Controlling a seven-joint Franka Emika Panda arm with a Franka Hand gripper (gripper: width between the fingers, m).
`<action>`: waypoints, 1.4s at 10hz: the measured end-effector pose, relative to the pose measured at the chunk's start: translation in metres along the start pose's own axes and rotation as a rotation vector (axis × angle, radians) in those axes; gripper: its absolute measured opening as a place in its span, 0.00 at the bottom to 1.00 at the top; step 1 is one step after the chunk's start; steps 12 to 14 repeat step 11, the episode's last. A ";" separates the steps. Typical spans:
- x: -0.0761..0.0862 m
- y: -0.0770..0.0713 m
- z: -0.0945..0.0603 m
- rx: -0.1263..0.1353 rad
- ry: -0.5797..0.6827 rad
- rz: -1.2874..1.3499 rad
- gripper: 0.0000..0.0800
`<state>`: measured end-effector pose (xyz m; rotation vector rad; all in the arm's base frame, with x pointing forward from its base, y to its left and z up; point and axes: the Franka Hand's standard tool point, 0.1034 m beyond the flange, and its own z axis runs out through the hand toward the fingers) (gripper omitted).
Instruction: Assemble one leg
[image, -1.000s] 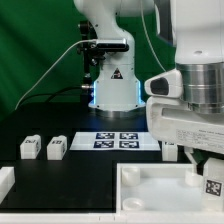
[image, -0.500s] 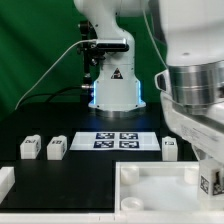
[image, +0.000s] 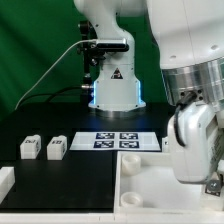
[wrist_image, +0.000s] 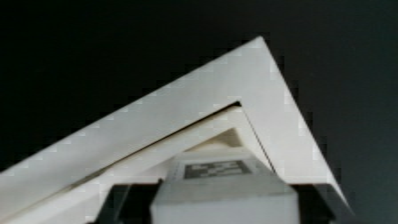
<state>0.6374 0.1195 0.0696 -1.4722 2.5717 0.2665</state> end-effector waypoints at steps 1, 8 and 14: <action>0.001 0.000 -0.001 0.006 0.010 0.000 0.38; -0.015 0.023 -0.008 0.021 0.000 -0.065 0.81; -0.013 0.023 -0.005 0.019 0.004 -0.069 0.81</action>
Offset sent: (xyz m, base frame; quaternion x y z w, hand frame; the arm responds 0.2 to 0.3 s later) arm 0.0000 0.0000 0.0000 0.0000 0.0000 0.0000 1.0000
